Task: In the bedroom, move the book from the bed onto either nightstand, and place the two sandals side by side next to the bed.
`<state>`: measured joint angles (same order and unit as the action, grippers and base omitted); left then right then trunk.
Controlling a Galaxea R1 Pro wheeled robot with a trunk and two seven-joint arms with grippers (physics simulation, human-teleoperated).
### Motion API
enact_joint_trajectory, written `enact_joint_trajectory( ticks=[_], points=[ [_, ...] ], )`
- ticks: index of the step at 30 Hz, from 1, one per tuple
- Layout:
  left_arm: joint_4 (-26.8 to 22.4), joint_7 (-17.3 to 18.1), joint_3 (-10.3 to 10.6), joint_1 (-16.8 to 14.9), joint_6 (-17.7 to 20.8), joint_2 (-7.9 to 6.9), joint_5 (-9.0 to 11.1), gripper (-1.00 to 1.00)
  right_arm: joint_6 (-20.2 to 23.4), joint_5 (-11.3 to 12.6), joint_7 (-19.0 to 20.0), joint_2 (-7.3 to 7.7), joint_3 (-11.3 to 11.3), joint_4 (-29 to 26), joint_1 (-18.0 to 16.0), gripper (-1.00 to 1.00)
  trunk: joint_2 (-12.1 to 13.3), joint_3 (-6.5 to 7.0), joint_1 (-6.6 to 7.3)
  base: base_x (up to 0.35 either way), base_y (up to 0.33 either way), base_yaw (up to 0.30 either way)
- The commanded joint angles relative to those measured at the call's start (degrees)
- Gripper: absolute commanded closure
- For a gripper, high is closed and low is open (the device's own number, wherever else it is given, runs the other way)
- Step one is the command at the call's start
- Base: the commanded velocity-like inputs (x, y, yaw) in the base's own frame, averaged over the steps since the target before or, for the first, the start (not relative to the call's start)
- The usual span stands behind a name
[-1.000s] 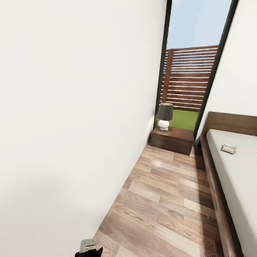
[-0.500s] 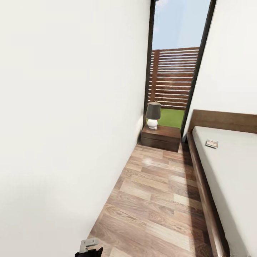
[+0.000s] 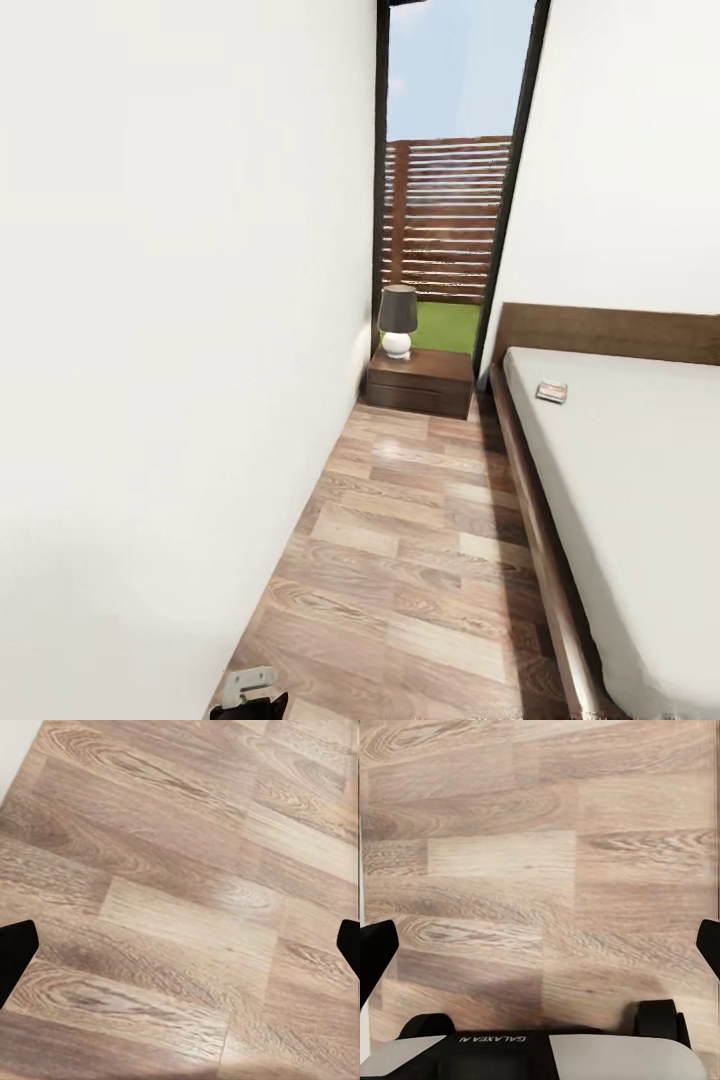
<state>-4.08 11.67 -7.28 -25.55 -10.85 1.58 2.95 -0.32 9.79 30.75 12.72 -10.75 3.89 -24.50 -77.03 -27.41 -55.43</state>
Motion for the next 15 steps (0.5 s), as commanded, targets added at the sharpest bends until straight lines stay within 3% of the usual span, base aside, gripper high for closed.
enact_joint_trajectory(
  ticks=[1, 15],
  points=[
    [0.06, 0.37, -0.36, -0.03, -0.05, 0.00, 0.31, -1.00, -0.03, 0.51, 0.27, 0.02, -0.05, 0.24, -0.11, -1.00, -0.04, -0.06, 0.00, 0.000, 0.000, -0.216],
    [0.07, 0.37, -0.36, -0.03, -0.05, 0.00, 0.31, -1.00, -0.03, 0.52, 0.27, 0.02, -0.05, 0.26, -0.11, -1.00, -0.04, -0.06, 0.00, 0.000, 0.000, -0.216]
  ],
)
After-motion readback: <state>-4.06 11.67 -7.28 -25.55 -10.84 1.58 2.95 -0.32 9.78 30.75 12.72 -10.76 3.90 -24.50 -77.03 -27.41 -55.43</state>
